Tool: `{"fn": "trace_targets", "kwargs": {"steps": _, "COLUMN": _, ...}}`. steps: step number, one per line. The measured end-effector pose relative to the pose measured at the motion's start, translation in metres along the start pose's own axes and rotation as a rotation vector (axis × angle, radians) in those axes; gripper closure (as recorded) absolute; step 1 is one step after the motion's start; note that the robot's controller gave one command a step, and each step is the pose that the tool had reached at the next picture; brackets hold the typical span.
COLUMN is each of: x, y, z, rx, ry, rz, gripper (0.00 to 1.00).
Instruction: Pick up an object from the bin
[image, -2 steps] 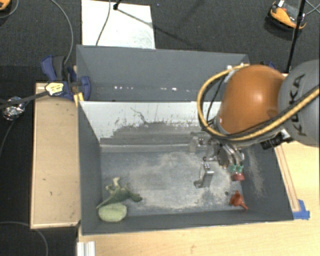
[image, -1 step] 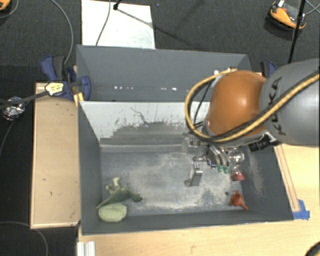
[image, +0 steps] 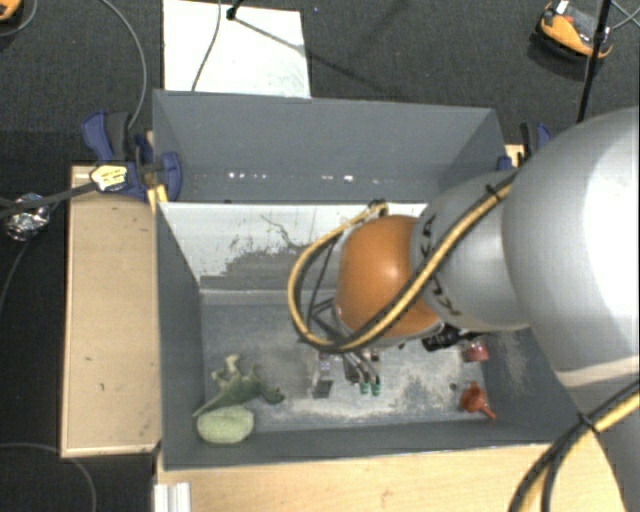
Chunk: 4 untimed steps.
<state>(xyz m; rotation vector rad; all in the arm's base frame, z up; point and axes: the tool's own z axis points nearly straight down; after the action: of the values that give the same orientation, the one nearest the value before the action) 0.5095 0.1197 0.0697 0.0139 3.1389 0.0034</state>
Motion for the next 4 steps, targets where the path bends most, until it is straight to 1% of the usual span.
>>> {"fn": "trace_targets", "kwargs": {"steps": 1, "x": -0.001, "y": 0.000, "z": -0.001, "rx": 0.000, "ry": -0.002, "rz": 0.002, "gripper": 1.00}}
{"fn": "trace_targets", "kwargs": {"steps": 2, "x": -0.001, "y": 0.006, "z": -0.040, "rx": 0.002, "ry": 0.007, "rz": -0.018, "gripper": 1.00}}
{"fn": "trace_targets", "kwargs": {"steps": 3, "x": -0.013, "y": 0.030, "z": -0.079, "rx": -0.001, "ry": -0.004, "rz": -0.064, "gripper": 0.00}}
{"fn": "trace_targets", "kwargs": {"steps": 4, "x": -0.013, "y": 0.029, "z": -0.079, "rx": -0.001, "ry": -0.003, "rz": -0.063, "gripper": 0.00}}
